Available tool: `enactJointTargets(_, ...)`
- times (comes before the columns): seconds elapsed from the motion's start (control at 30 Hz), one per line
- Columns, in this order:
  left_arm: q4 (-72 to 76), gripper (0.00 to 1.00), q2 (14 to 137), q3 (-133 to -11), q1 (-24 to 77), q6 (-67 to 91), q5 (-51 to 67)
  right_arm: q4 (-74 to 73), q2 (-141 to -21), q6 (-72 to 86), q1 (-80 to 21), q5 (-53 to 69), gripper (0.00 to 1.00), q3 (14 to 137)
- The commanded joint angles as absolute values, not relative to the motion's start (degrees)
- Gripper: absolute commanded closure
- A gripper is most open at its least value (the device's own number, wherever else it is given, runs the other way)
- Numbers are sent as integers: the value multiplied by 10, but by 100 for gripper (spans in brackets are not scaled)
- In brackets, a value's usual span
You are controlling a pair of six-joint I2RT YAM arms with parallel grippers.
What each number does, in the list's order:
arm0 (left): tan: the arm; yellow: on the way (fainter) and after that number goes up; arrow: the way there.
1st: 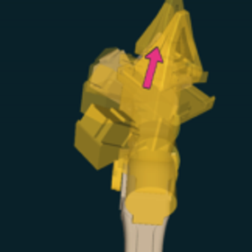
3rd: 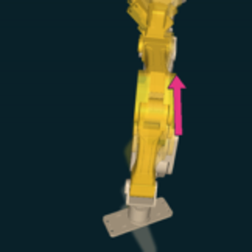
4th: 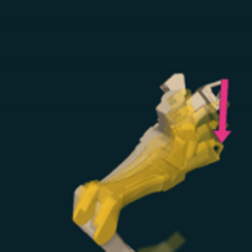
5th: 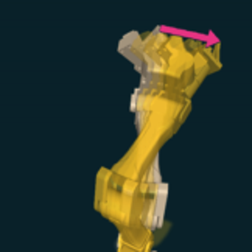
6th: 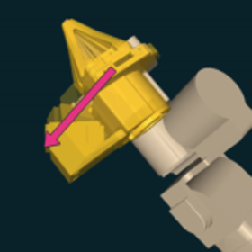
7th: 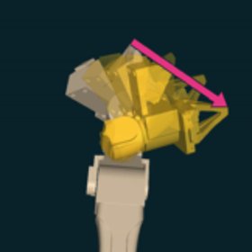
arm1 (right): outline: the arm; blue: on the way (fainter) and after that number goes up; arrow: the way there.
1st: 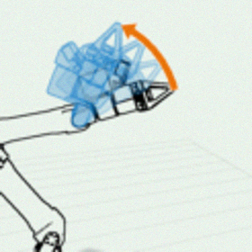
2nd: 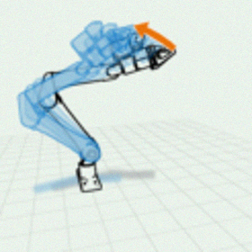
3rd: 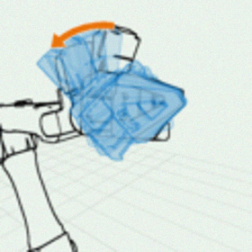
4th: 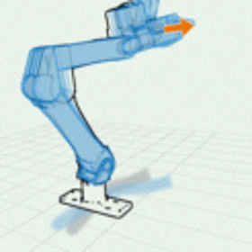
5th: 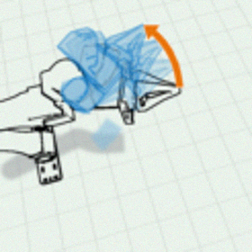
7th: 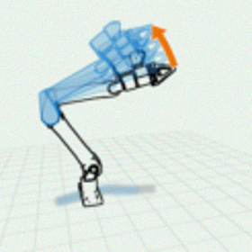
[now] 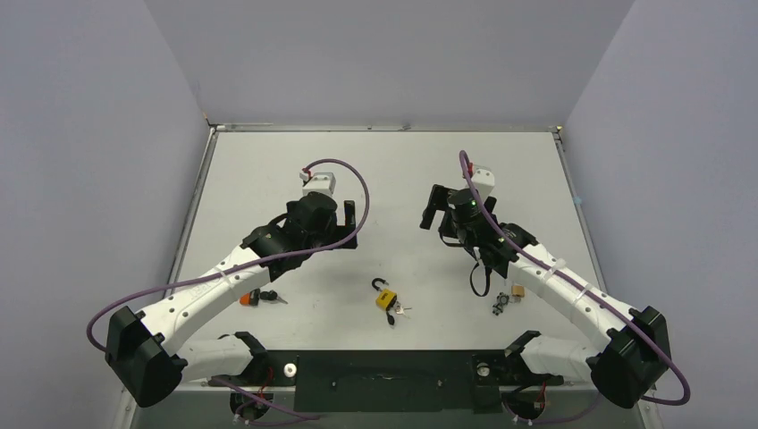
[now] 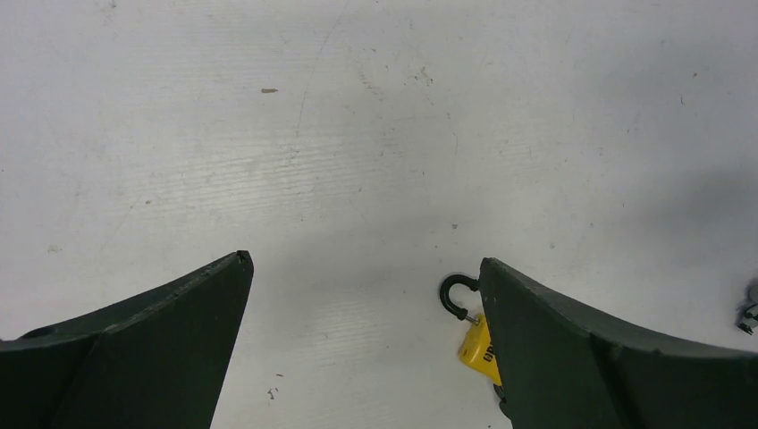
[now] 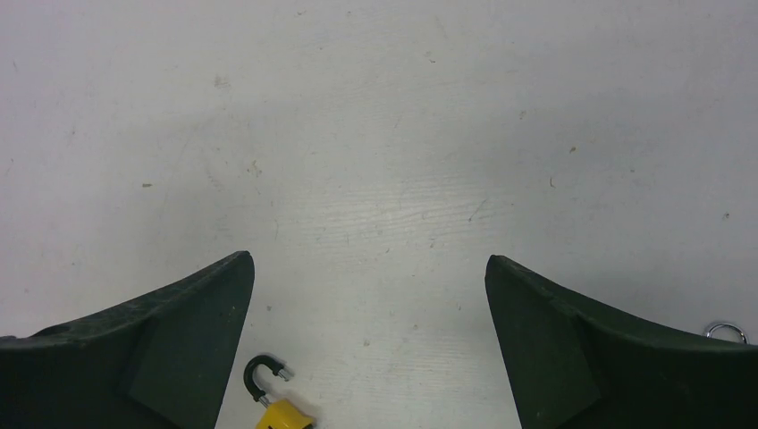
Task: Lock with the key
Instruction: Pick up the lock from the center of the board.
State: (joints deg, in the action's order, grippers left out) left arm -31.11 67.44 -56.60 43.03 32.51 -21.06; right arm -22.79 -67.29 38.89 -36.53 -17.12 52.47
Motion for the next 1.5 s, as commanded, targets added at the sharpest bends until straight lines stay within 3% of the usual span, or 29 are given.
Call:
enactJointTargets(0.0,-301,1,667,-590,425,320,-209,-212,-666,372,-372,-186,3,525)
enactJointTargets(0.33,-305,1,649,-585,394,332,-169,-210,-677,338,-405,-169,3,523)
enactJointTargets(0.93,-306,1,612,-523,310,366,-58,-136,-813,222,-637,-160,4,484)
enactJointTargets(1.47,-289,0,623,-506,254,383,17,-117,-873,194,-670,-77,11,455)
